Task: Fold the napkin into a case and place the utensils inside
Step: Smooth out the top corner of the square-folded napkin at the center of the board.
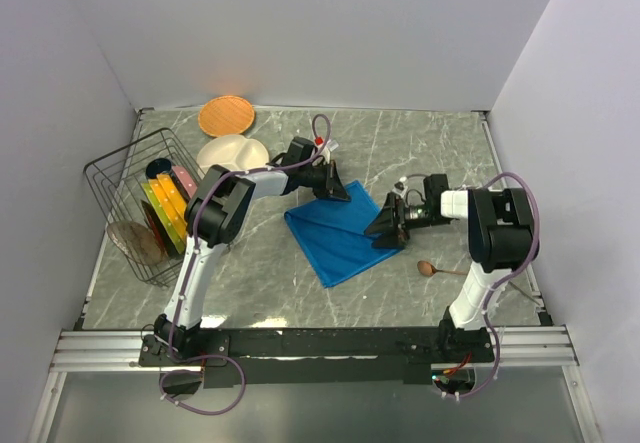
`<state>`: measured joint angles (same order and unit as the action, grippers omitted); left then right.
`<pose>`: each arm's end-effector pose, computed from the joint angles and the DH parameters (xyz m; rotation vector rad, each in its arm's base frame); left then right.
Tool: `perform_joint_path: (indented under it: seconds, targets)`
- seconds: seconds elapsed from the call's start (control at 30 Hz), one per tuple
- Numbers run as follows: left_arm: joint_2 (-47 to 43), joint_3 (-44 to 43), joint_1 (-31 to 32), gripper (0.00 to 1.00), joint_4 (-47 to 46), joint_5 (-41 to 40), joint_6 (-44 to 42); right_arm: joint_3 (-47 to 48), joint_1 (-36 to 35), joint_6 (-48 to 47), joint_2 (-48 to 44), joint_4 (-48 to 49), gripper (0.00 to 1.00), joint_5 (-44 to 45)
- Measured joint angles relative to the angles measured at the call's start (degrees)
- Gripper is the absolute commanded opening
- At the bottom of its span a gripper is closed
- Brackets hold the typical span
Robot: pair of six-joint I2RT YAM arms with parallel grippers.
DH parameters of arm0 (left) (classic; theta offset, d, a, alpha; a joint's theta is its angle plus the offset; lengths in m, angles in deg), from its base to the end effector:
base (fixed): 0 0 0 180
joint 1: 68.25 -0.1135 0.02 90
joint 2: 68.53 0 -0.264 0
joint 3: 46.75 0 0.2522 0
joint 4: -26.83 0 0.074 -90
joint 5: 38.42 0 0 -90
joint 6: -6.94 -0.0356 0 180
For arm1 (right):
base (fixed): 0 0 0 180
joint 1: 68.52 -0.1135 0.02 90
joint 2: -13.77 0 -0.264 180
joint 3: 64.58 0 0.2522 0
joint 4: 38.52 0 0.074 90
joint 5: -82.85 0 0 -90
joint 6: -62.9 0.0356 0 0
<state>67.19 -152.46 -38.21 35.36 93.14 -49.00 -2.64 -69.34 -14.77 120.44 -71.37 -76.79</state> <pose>0.4263 -0.2738 0.1090 0.3526 2.4011 -1.3783 0.2930 0.0376 0.1046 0.0631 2.5332 1.7774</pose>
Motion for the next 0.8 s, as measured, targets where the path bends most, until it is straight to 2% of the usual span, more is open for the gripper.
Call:
perform_joint_path:
  seconds: [0.03, 0.13, 0.4, 0.57, 0.67, 0.7, 0.8]
  targets:
    - [0.00, 0.00, -0.07, 0.01, 0.00, 0.15, -0.15, 0.76, 0.00, 0.24, -1.09, -1.01, 0.60, 0.46]
    - [0.00, -0.15, -0.24, 0.01, 0.39, 0.33, -0.48, 3.93, 0.00, 1.27, -3.69, -1.70, 0.49, 1.77]
    - [0.00, -0.61, -0.31, 0.01, 1.40, 0.35, -1.07, 10.12, -1.68, 4.35, -3.39, -0.28, 0.43, 7.28]
    - [0.00, -0.61, -0.35, 0.01, 1.40, 0.48, -1.07, 10.40, -3.21, 4.66, 1.11, -1.09, 0.33, 13.20]
    - [0.00, -0.50, -0.48, 0.14, 1.01, 0.92, -1.16, 10.40, -3.26, 5.22, 3.98, -1.64, 0.25, 16.79]
    - [-0.02, -0.13, -0.55, 0.27, 0.35, 1.29, -1.33, 10.40, -3.26, 5.55, 4.76, -2.01, 0.21, 17.55]
    - [-1.31, 2.47, -0.98, 0.43, -2.21, 3.58, -1.66, 10.78, -3.26, 6.34, 5.22, -3.02, 0.16, 18.64]
